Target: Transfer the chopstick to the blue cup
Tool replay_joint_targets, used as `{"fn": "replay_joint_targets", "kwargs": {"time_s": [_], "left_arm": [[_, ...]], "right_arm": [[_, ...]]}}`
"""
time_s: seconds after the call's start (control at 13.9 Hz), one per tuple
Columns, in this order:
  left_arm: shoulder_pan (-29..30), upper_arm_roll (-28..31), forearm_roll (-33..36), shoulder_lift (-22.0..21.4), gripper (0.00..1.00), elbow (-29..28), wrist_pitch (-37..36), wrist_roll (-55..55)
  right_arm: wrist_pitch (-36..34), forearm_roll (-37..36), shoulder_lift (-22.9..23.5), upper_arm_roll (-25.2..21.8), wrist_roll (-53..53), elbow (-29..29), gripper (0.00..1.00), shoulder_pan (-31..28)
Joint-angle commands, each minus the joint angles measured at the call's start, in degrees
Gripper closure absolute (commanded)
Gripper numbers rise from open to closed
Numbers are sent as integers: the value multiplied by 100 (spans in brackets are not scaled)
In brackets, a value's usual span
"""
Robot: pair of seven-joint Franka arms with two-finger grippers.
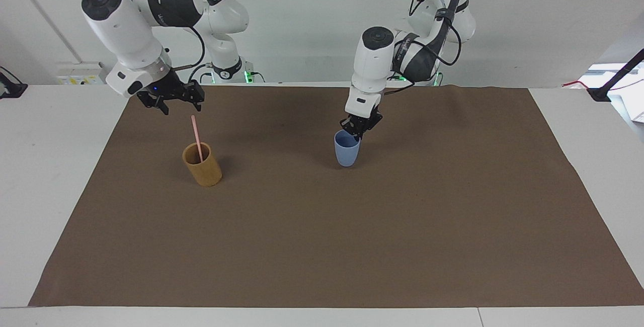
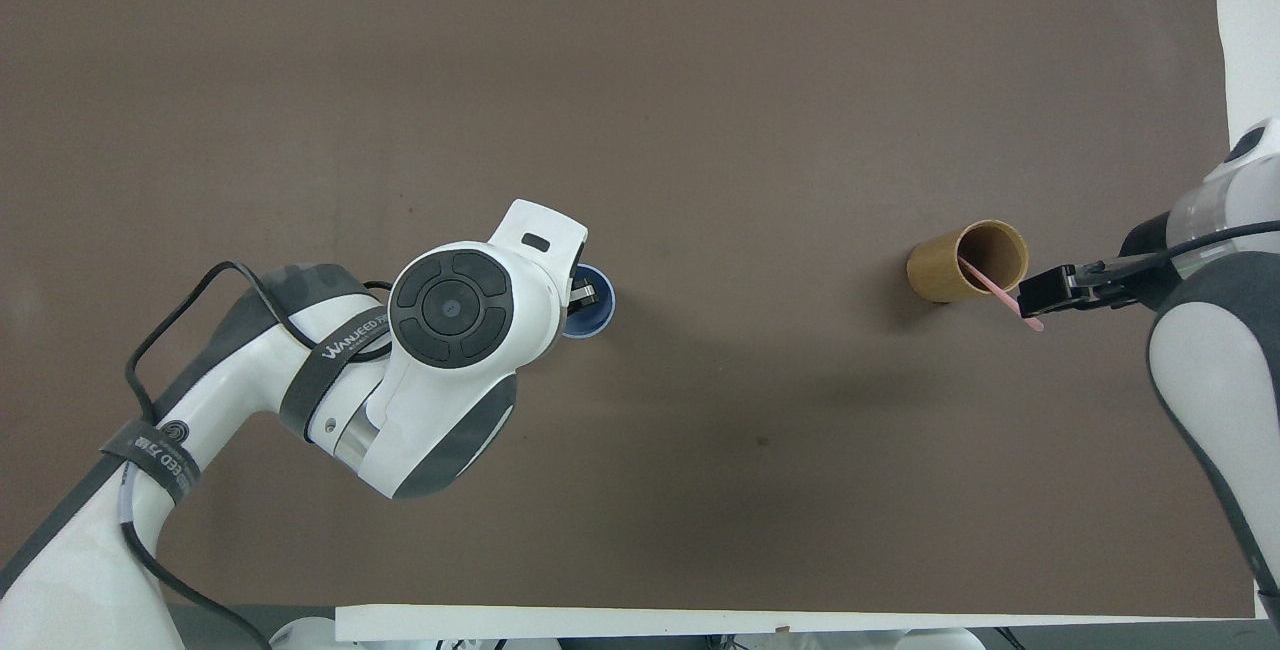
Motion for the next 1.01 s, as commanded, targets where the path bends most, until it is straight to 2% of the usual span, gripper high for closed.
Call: {"fn": "replay_joint_targets", "kwargs": {"time_s": [0.0, 0.14, 0.22, 0.29, 0.43, 0.58, 0.72, 0.93], "left_arm": [[-89, 76, -7, 178, 83, 97, 89, -13], [-63, 76, -7, 187, 19, 105, 98, -13], [-45, 85, -7, 187, 6, 149, 54, -4], [-19, 94, -7, 179, 0, 175, -16, 13], [60, 137, -7, 12, 0, 333, -339, 57], [314, 138, 2, 3, 0, 911, -1103, 109], [866, 138, 2, -111, 1, 1343, -1779, 538], [2025, 146, 19, -593, 1, 1590, -2449, 2274]], "right_arm": [[267, 118, 80, 8, -34, -269, 11, -174], [285, 118, 125, 8, -25, -304, 12, -166], [285, 118, 168, 8, -17, -330, 14, -158], [285, 118, 186, 8, -8, -365, 15, -140], [408, 118, 204, 8, 10, -435, 20, -131], [400, 118, 187, 8, -16, -541, 27, -122], [400, 118, 186, 16, -16, -541, 38, -105], [400, 118, 186, 16, -16, -541, 52, -52]]}}
